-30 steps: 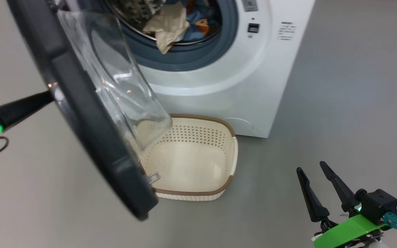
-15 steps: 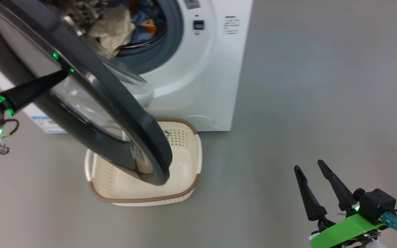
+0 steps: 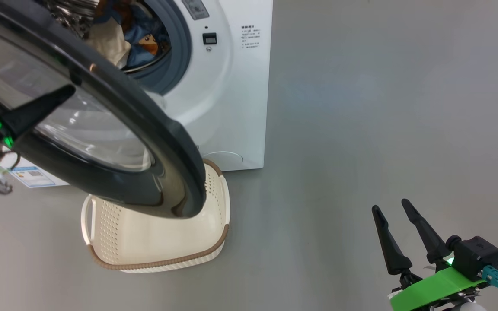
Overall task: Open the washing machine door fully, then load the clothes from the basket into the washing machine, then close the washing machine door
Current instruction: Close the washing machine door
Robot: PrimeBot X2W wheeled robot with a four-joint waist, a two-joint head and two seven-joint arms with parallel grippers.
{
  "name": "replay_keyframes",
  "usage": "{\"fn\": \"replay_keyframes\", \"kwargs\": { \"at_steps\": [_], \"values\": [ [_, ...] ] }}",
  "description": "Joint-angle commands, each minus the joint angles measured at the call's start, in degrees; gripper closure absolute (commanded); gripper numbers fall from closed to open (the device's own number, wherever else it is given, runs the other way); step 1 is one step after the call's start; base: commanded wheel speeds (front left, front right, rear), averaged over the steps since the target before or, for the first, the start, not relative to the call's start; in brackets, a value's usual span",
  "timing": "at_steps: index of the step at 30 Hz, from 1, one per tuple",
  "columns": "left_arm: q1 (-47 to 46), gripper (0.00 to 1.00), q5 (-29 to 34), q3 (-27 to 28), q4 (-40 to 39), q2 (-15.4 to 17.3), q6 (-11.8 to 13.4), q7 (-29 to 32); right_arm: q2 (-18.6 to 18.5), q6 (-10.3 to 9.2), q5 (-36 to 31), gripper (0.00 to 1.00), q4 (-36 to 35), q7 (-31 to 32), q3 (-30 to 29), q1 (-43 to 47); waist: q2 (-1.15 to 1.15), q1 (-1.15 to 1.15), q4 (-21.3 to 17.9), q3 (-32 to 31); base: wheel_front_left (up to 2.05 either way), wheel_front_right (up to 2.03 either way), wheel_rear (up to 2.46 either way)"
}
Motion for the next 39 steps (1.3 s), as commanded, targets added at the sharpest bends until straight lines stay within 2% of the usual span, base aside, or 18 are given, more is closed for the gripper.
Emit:
{"fn": "replay_keyframes", "kwargs": {
  "at_steps": [1,6,8,9,10,11,15,23,31,36,39],
  "values": [
    [0.5,1.00,-0.2,2.8,-1.7,3.5,-0.2,-0.8,-0.3,0.09,-0.6,0.00,-1.4,-0.3,1.0,0.6,0.00,0.00,0.4,-0.5,0.00,0.00,0.00],
    [4.1,0.99,0.0,3.7,-2.8,3.9,-0.2,-3.2,-0.4,0.09,-0.6,0.00,-1.4,-0.3,0.7,1.0,0.00,0.00,1.1,-1.2,0.00,0.00,0.00],
    [6.4,0.85,0.2,4.1,-3.4,4.3,-0.2,-4.6,-0.4,0.09,-0.6,0.00,-1.4,-0.3,0.6,1.2,0.00,0.00,1.3,-1.5,0.00,0.00,0.00],
    [7.7,0.69,0.5,4.3,-3.7,4.5,-0.2,-5.5,-0.4,0.09,-0.6,0.00,-1.4,-0.3,0.5,1.3,0.00,0.00,1.5,-1.8,0.00,0.00,0.00],
    [9.0,0.31,0.9,4.5,-4.0,4.7,-0.2,-6.3,-0.4,0.09,-0.5,0.00,-1.4,-0.3,0.5,1.4,0.00,0.00,1.5,-2.0,0.00,0.00,0.00],
    [10.3,0.00,1.1,4.5,-4.4,5.0,-0.2,-7.0,-0.4,0.09,-0.5,0.00,-1.3,-0.3,0.5,1.5,0.00,0.00,1.6,-2.2,0.00,0.00,0.00],
    [15.8,0.00,2.8,4.6,-5.6,5.8,-0.2,-10.9,-0.5,0.09,-0.3,0.00,-1.3,-0.3,0.4,2.1,0.00,0.00,1.8,-2.9,0.00,0.00,0.00],
    [24.2,0.00,6.4,3.3,-7.6,6.4,-0.2,-22.8,-1.1,0.09,-0.2,0.00,-1.6,-0.3,-0.2,2.8,0.00,0.00,1.4,-3.7,0.00,0.00,0.00],
    [33.2,0.00,5.1,2.8,-8.1,5.2,-0.2,-34.6,-1.2,0.09,-0.1,0.00,-1.9,-0.3,-0.7,3.4,0.00,0.00,-0.5,-3.8,0.00,0.00,0.00],
    [38.5,0.00,6.0,1.5,-7.3,4.2,-0.2,-42.6,-1.2,0.09,-0.1,0.00,-1.8,-0.3,-0.9,3.8,0.00,0.00,-2.1,-4.0,0.00,0.00,0.00],
    [40.7,0.00,8.5,0.0,-5.8,4.0,-0.2,-48.2,-1.2,0.09,-0.1,0.00,-1.6,-0.3,-1.2,3.9,0.00,0.00,-3.1,-4.0,0.00,0.00,0.00]
  ]
}}
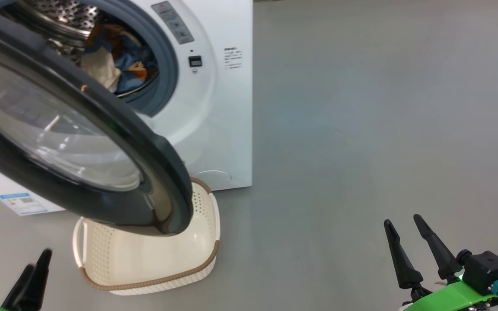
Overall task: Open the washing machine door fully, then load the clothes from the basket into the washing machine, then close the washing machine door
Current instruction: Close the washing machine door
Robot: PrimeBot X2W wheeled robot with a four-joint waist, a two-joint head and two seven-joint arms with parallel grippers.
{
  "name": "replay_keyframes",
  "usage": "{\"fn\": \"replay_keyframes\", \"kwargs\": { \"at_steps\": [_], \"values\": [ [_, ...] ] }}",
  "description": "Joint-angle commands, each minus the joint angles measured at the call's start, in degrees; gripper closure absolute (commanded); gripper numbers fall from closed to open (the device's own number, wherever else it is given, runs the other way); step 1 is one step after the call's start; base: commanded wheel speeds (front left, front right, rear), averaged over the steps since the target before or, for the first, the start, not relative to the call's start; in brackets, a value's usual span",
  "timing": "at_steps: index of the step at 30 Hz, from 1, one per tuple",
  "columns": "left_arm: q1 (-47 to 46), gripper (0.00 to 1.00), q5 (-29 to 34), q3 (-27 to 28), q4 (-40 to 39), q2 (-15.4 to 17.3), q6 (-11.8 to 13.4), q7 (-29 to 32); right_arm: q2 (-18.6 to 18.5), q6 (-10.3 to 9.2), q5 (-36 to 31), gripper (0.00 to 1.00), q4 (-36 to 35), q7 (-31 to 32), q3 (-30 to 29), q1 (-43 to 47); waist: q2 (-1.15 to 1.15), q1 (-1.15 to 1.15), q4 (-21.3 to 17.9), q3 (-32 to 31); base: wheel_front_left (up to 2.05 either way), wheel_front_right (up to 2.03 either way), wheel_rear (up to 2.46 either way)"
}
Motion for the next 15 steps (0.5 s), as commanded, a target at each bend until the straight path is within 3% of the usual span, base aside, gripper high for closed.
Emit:
{"fn": "replay_keyframes", "kwargs": {
  "at_steps": [1,5,9,15],
  "values": [
    [-0.6,0.00,2.2,1.4,0.4,2.0,-0.2,-4.3,-0.9,0.09,-0.1,0.00,-1.3,-0.3,0.9,0.4,0.00,0.00,-1.1,0.0,0.00,0.00,0.00],
    [0.5,0.00,7.1,-1.4,3.6,2.0,-0.2,-11.3,-0.9,0.09,0.0,0.00,-1.0,-0.3,1.0,0.5,0.00,0.00,-2.3,-0.2,0.00,0.00,0.00],
    [0.3,0.00,14.7,-2.6,6.8,1.0,-0.2,-13.2,-1.1,0.09,0.0,0.00,-0.7,-0.3,1.2,0.7,0.00,0.00,-3.1,-0.6,0.00,0.00,0.00],
    [0.8,0.00,27.9,4.4,5.7,-4.0,-0.2,-13.3,-1.4,0.09,0.1,0.00,-0.5,-0.3,1.1,0.9,0.00,0.00,-3.4,-1.3,0.00,0.00,0.00]
  ]
}}
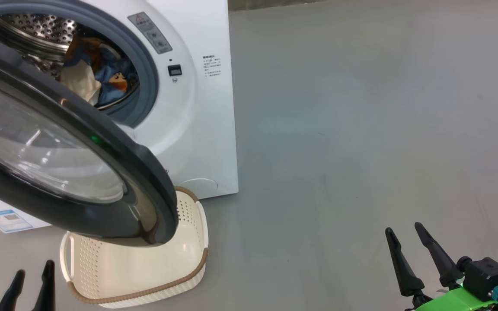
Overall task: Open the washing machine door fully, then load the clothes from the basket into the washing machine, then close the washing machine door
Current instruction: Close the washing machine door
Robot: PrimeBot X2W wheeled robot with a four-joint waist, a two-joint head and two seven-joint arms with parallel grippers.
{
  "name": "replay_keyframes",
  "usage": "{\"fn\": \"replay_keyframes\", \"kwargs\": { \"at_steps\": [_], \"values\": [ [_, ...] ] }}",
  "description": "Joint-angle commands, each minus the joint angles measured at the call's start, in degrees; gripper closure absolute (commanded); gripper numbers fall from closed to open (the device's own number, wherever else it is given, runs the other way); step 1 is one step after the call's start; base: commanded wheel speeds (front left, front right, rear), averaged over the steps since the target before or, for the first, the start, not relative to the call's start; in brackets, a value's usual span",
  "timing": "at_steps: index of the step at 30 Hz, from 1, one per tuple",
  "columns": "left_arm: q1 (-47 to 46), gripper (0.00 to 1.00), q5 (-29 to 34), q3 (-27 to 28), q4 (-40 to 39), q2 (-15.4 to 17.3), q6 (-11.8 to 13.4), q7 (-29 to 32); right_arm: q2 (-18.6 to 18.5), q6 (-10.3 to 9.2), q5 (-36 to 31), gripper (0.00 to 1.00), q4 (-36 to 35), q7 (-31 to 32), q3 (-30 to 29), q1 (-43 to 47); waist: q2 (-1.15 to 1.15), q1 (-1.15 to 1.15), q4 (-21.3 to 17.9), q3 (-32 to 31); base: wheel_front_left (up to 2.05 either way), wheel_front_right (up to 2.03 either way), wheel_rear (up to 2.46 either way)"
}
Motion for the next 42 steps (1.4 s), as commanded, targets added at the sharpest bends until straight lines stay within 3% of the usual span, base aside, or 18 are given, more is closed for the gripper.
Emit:
{"fn": "replay_keyframes", "kwargs": {
  "at_steps": [1,5,12,24,38,39,40,41,42],
  "values": [
    [-0.9,0.00,3.1,3.5,-1.7,0.8,-0.2,-0.7,-1.1,0.09,0.1,0.00,-1.2,-0.3,1.1,-0.3,0.00,0.00,-0.1,-0.2,0.00,0.00,0.00],
    [0.8,0.00,15.2,9.4,-5.1,-4.0,-0.2,-0.8,-1.3,0.09,0.2,0.00,-1.1,-0.3,1.1,-0.2,0.00,0.00,0.0,-0.7,0.00,0.00,0.00],
    [3.1,0.00,25.9,13.8,-9.5,-9.1,-0.2,-0.8,-1.6,0.09,0.2,0.00,-1.1,-0.3,1.2,-0.2,0.00,0.00,0.0,-1.1,0.00,0.00,0.00],
    [4.1,0.00,31.0,16.3,-9.3,-13.6,-0.2,-0.8,-1.4,0.09,0.2,0.00,-1.2,-0.3,1.1,-0.6,0.00,0.00,0.1,-0.6,0.00,0.00,0.00],
    [3.6,0.00,32.2,16.0,-9.4,-14.6,-0.2,-0.8,-1.2,0.09,-0.3,0.00,-1.0,-0.3,0.8,-1.2,0.00,0.00,1.4,-0.7,0.00,0.00,0.00],
    [3.5,0.00,32.2,16.1,-9.4,-14.8,-0.2,-0.8,-1.0,0.09,-0.4,0.11,-0.9,-0.3,0.9,-1.4,0.00,0.00,1.7,-0.7,0.00,0.00,0.00],
    [3.5,0.00,32.2,16.1,-9.4,-14.8,-0.2,-0.8,-1.0,0.09,-0.4,0.11,-0.9,-0.3,0.9,-1.4,0.00,0.00,1.7,-0.7,0.00,0.00,0.00],
    [3.6,0.00,32.2,16.0,-9.4,-15.0,-0.2,-0.8,-0.9,0.09,-0.5,0.44,-0.9,-0.3,0.9,-1.6,0.00,0.00,2.0,-0.7,0.00,0.00,0.00],
    [3.6,0.00,32.2,15.9,-9.4,-15.2,-0.2,-0.8,-0.7,0.09,-0.5,0.60,-0.8,-0.3,0.9,-1.9,0.00,0.00,2.4,-0.7,0.00,0.00,0.00]
  ]
}}
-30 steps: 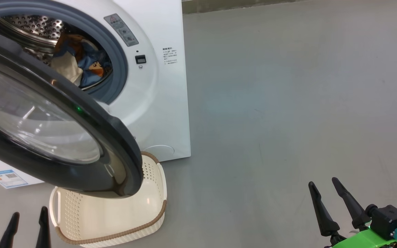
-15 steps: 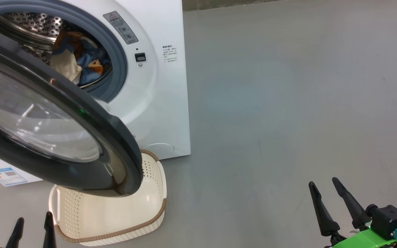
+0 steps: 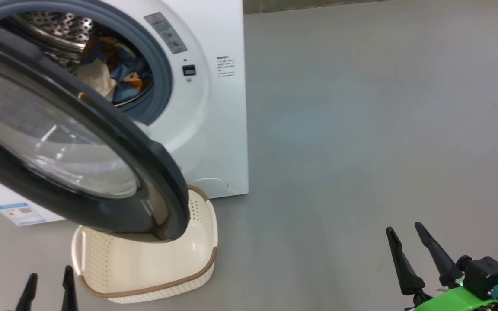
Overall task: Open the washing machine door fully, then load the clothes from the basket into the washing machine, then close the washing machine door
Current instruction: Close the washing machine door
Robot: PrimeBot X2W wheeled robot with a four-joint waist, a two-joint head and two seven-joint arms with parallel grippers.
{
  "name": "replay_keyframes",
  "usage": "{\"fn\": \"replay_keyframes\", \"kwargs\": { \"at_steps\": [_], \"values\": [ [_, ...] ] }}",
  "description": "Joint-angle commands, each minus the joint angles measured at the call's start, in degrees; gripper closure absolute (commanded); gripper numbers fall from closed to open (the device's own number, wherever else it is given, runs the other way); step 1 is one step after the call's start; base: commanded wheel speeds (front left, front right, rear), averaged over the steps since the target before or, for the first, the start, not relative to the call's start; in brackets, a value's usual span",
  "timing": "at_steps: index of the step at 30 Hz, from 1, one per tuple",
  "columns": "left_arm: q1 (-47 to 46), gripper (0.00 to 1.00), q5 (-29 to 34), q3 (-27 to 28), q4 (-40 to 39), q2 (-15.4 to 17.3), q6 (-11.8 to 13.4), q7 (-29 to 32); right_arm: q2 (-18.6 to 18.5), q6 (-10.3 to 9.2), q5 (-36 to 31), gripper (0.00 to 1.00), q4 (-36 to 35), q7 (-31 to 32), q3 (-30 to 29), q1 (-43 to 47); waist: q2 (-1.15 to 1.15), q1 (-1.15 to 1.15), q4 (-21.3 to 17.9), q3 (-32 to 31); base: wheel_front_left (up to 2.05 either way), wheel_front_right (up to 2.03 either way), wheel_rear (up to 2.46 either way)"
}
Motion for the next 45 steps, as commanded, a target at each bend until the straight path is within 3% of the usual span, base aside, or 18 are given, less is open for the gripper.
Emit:
{"fn": "replay_keyframes", "kwargs": {
  "at_steps": [1,2,3,17,25,32,38,45],
  "values": [
    [-1.6,0.00,0.4,1.8,-1.3,0.7,-0.1,-0.4,-0.3,0.09,-0.5,0.70,-1.2,-0.3,1.1,-2.0,0.00,0.00,0.7,0.0,0.00,0.00,0.00],
    [-1.6,0.00,0.4,1.7,-1.3,0.5,-0.1,-0.4,-0.1,0.09,-0.5,0.95,-1.1,-0.3,1.2,-2.4,0.00,0.00,1.2,0.0,0.00,0.00,0.00],
    [-1.6,0.00,0.4,1.6,-1.3,0.2,-0.1,-0.4,0.1,0.09,-0.4,1.00,-1.0,-0.3,1.3,-2.8,0.00,0.00,1.6,0.0,0.00,0.00,0.00],
    [-3.0,0.00,0.7,0.1,-2.5,-1.7,-0.1,-0.4,3.8,0.09,0.8,1.00,-1.2,-0.3,7.0,-17.8,0.00,0.00,8.9,0.3,0.00,0.00,0.00],
    [-3.2,0.00,0.7,-1.5,-3.6,-1.9,-0.1,-0.4,5.9,0.09,3.2,1.00,-7.7,-0.3,11.0,-25.9,0.00,0.00,12.4,-0.9,0.00,0.00,0.00],
    [-2.7,0.00,0.6,-2.0,-4.1,-2.0,-0.1,-0.4,6.7,0.09,4.7,1.00,-12.9,-0.3,19.4,-27.4,0.00,0.00,14.6,-1.6,0.00,0.00,0.00],
    [-2.4,0.00,0.4,-2.4,-4.3,-2.4,-0.1,-0.4,7.0,0.09,6.1,1.00,-9.7,-0.3,27.5,-25.8,0.00,0.00,16.3,-1.8,0.00,0.00,0.00],
    [-3.0,0.00,-0.3,-3.1,-4.0,-2.6,-0.1,-0.4,7.2,0.09,8.2,1.00,-2.7,-0.3,31.5,-24.3,0.00,0.00,18.1,-0.8,0.00,0.00,0.00]
  ]
}}
